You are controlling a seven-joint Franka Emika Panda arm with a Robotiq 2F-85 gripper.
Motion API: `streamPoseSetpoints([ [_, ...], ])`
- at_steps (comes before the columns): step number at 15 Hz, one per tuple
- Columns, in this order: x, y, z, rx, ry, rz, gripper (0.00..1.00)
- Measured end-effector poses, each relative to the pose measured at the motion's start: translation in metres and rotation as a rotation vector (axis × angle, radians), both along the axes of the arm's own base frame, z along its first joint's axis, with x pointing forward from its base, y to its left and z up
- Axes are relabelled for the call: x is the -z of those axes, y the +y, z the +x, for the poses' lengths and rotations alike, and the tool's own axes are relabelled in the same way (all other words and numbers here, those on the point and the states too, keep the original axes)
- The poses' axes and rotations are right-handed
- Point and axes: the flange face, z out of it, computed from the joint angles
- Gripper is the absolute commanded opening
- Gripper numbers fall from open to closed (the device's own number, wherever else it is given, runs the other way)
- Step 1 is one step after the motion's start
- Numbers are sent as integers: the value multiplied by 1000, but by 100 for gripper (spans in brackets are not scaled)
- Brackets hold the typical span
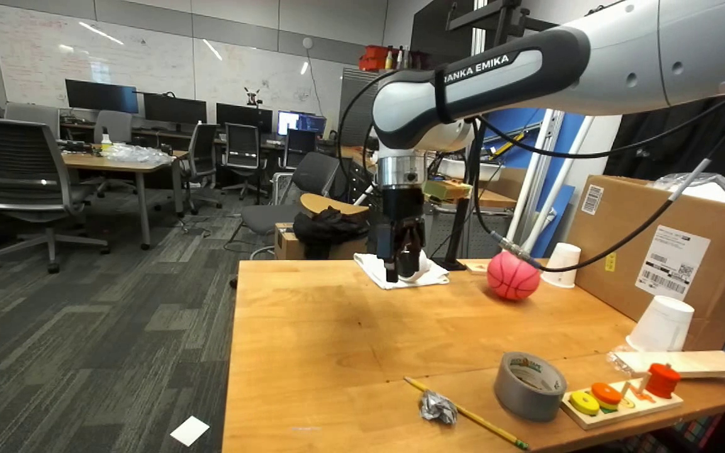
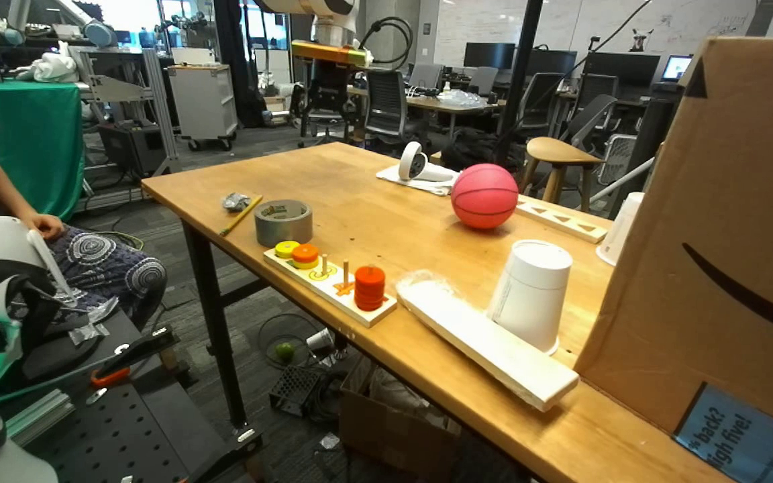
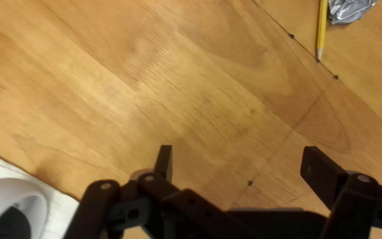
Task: Move the ball on the table
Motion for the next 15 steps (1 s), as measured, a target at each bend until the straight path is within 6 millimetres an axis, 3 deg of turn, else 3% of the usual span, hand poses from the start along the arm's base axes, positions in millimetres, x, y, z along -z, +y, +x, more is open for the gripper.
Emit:
streamPoseSetpoints([
  [3, -9, -31, 12, 62, -10, -11, 100],
  [10, -1, -24, 9, 55, 3, -13, 100],
  [15, 40, -21, 9, 51, 69, -36, 100],
])
